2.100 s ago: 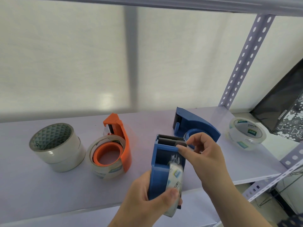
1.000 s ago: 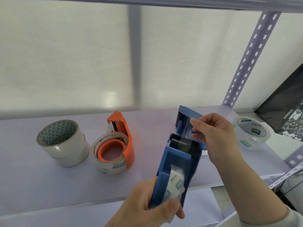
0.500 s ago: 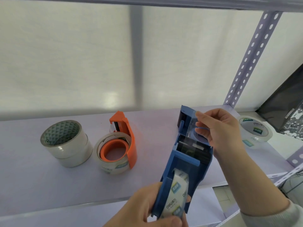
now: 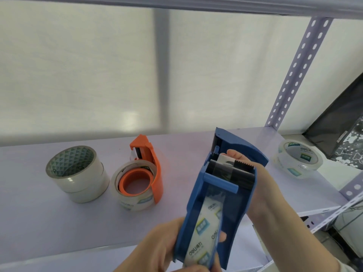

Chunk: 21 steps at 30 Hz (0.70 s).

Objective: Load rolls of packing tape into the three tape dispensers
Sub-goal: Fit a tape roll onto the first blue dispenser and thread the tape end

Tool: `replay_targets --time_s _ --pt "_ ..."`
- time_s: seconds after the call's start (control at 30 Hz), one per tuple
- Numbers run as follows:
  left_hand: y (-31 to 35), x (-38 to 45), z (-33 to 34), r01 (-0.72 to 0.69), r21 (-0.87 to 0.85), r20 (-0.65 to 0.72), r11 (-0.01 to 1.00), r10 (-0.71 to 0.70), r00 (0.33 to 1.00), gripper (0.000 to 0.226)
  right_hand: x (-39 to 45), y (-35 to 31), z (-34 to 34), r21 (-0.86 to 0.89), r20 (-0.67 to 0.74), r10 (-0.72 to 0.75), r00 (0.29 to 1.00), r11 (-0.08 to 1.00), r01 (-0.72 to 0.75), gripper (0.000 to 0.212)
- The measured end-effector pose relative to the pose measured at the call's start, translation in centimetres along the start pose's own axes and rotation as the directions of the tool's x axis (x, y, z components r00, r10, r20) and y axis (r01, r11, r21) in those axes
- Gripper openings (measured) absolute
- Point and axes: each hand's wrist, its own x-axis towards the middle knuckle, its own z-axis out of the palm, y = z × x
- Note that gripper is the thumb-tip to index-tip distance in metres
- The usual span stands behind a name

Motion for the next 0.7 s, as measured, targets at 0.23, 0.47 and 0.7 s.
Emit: replay_targets --time_s 0.23,0.47,0.7 --pt "2.3 1.1 -1.6 -0.06 -0.318 -0.093 0.946 0.032 0.995 0.046 -2.2 1.8 1.0 -0.009 0.171 0.14 0.975 0.99 -0.14 0.055" --pt "2.1 1.6 -1.7 -0.203 -0.376 -0.209 0.904 0.13 0.969 0.051 -2.2 3.0 0.7 -0.04 0.279 0.245 0.929 0.969 -0.244 0.038" --pt "1.0 2.0 -1.3 -0.251 -0.596 -0.195 0.763 0.166 0.967 0.05 -2.8 4.7 0.3 0.039 0.186 0.174 0.967 0.982 -0.184 0.031"
